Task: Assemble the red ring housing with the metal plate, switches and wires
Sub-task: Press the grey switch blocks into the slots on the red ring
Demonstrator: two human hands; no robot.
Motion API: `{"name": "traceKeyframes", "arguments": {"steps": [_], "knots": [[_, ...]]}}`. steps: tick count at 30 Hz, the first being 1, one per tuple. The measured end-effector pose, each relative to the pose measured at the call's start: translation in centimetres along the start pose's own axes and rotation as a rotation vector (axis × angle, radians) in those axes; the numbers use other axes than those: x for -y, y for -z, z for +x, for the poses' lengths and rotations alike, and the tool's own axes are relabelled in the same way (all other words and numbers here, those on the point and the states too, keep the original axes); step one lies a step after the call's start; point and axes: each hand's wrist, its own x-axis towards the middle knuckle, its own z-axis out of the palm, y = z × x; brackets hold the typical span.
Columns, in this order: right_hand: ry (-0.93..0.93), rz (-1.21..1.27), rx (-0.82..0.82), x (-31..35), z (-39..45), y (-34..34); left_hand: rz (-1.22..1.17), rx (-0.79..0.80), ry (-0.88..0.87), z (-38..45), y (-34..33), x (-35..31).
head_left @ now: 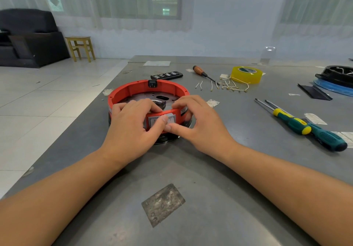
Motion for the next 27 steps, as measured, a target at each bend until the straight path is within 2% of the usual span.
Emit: {"name": "traceKeyframes", "arguments": {"steps": [5, 14, 21, 27], "knots": [[0.075, -0.02, 0.074, -0.7, -0.4, 1.0, -0.099, 0.037, -0.073, -0.1, 0.7, 0.9], [0.054, -0.035, 0.049, -0.4, -0.7, 1.1, -0.118, 0.11, -0.152, 0.0, 1.2, 1.2], [0.039, -0.007, 0.085, -0.6, -0.2, 1.4, -0.057, 0.138, -0.131, 0.0, 1.0, 1.6], [-0.033, 0.068, 0.085, -0.6, 0.1, 1.2, -0.068, 0.096, -0.134, 0.0, 0.5, 1.4]]}}
